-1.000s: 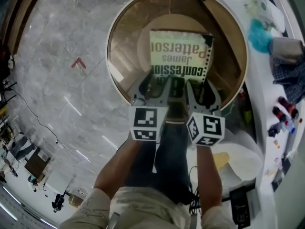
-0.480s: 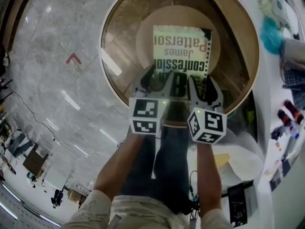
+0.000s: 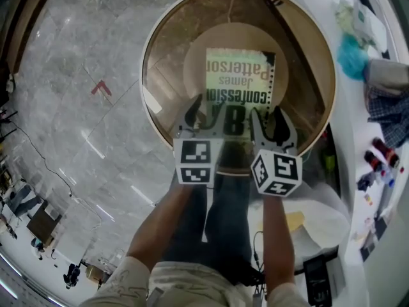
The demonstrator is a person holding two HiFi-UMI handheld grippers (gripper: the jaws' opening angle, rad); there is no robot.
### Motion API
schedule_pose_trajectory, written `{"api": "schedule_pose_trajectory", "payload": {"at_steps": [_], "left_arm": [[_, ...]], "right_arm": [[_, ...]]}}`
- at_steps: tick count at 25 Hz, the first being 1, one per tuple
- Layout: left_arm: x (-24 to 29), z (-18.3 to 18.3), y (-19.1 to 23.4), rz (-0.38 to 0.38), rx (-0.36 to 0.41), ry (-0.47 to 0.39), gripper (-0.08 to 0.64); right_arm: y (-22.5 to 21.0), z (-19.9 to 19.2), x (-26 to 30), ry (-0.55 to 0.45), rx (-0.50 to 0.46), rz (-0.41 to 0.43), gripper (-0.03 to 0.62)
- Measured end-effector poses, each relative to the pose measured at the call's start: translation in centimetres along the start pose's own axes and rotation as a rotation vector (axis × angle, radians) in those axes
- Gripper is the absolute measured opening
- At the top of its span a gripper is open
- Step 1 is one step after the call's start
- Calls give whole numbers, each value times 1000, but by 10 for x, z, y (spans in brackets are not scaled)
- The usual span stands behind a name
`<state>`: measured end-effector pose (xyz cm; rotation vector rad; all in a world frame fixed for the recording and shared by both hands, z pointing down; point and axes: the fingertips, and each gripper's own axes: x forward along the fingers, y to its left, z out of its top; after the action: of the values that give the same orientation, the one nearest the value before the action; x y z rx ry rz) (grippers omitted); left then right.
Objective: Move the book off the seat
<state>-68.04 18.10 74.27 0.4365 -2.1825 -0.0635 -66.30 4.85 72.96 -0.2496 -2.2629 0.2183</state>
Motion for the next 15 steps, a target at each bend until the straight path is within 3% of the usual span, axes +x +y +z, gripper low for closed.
{"api": "schedule_pose_trajectory", "payload": {"at_steps": [6, 9, 15], "left_arm": [[-60, 72, -8, 38, 57, -82, 222], [-88, 136, -8, 59, 91, -214, 222], [-192, 247, -31, 68, 154, -437, 222]], "right_arm": [[11, 80, -62, -107, -37, -17, 237], [22, 143, -87, -233, -68, -8, 236], [66, 245, -175, -418, -173, 34, 237]]}}
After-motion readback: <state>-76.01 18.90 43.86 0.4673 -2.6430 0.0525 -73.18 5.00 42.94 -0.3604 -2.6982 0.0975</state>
